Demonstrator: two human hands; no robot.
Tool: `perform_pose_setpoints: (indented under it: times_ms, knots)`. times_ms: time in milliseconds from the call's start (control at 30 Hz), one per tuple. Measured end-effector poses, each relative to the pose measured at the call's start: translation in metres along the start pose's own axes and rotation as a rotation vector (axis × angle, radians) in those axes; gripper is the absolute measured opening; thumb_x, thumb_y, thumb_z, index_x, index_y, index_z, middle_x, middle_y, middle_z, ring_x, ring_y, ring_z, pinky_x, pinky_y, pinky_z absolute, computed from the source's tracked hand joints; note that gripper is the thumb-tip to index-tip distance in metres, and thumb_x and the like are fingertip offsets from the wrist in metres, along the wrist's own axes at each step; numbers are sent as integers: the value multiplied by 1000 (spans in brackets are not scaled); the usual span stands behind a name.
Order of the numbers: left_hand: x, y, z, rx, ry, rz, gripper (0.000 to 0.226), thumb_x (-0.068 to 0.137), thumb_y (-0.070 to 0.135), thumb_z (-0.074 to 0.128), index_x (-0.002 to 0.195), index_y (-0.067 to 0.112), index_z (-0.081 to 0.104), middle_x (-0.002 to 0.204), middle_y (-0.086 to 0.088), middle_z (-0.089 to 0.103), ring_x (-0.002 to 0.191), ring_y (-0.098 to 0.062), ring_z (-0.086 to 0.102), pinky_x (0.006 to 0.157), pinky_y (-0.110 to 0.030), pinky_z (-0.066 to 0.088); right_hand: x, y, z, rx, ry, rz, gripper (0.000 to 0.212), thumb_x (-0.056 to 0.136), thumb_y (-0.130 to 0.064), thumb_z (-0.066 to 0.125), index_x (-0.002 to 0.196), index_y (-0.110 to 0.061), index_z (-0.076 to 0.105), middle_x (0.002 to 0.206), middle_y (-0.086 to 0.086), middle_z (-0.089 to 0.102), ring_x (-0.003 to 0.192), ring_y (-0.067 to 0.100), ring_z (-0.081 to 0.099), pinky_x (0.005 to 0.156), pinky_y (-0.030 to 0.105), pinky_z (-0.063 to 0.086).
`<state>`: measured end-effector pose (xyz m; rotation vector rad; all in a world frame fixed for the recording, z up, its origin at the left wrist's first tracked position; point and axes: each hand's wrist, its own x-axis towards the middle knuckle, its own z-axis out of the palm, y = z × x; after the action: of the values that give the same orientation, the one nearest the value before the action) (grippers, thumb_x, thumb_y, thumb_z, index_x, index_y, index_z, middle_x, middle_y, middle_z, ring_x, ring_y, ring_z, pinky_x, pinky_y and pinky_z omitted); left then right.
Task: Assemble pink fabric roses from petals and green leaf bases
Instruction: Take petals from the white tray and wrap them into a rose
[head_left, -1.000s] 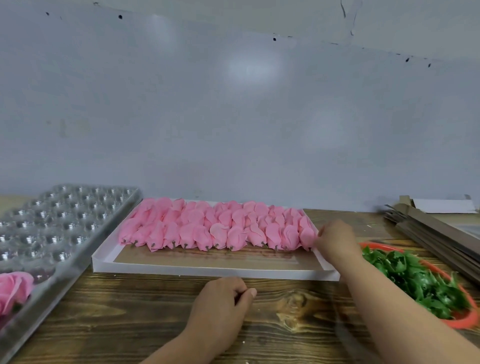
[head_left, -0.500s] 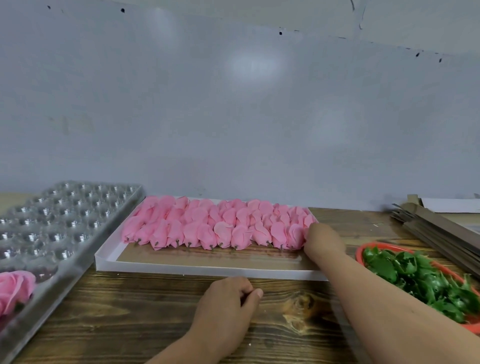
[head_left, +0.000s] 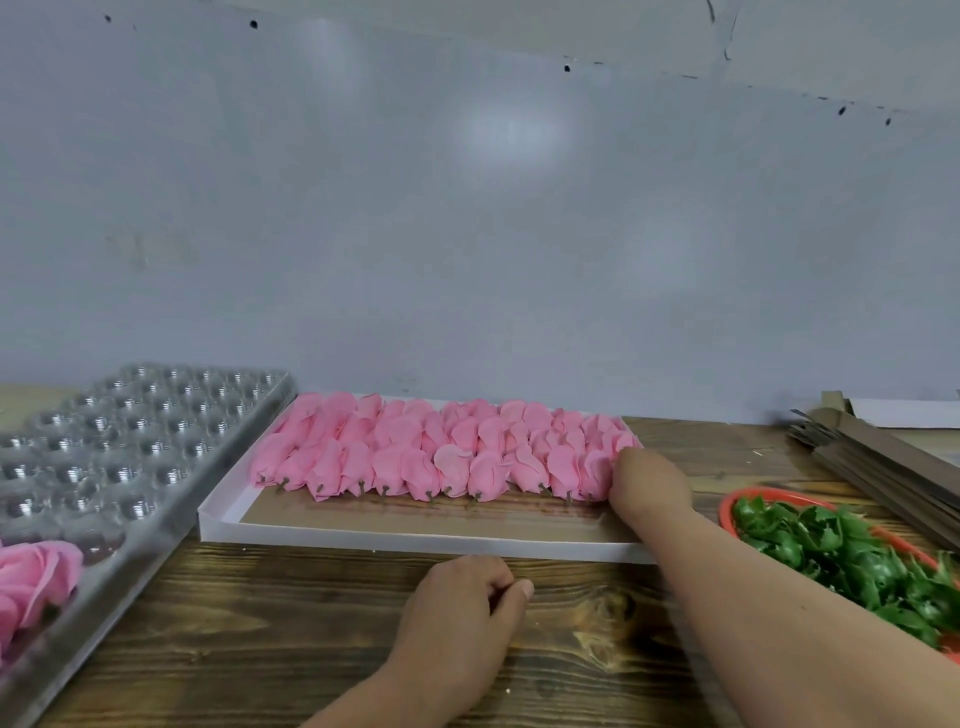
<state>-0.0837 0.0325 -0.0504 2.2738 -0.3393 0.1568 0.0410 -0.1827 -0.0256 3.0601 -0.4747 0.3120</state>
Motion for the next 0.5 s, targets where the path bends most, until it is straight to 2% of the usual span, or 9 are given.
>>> perform_pose_setpoints:
  times_ms: [167,233,333,433,500]
  knots:
    - [0,-1,0,16,15,13,37,91,43,56,59,27,49,53,12,44,55,-1,42,57,-21,33,-6,3,-31,-39,42,-31,29,87,-9,45,110,-15,61,112,6,63,103,24,61,73,29,47]
    - [0,-1,1,8,17,19,37,91,42,57,59,26,49,52,12,44,52,-2,41,55,-20,32,-17,1,-52,0,36,-32,26,85,-9,46,105,-14,61,110,6,63,101,24,61,71,28,45]
    - [-1,-2,1,-24,19,26,36,91,41,57,59,26,51,52,11,46,52,-3,42,55,-20,35,-45,-9,-79,83,-82,-113,22,77,-13,52,96,-10,63,99,9,64,92,26,62,69,27,47]
    - [1,-3,1,-95,58,46,42,94,39,52,58,21,46,53,9,45,53,-4,42,57,-23,35,-81,-16,-86,297,-171,-258,19,78,-22,54,89,-11,66,85,4,65,81,20,59,63,24,43]
    - [0,-4,-1,-137,79,58,42,96,41,46,60,20,45,58,5,51,58,-9,47,62,-26,40,-102,-17,-83,455,-179,-320,14,80,-25,56,87,-17,66,77,-2,61,74,15,54,60,24,39]
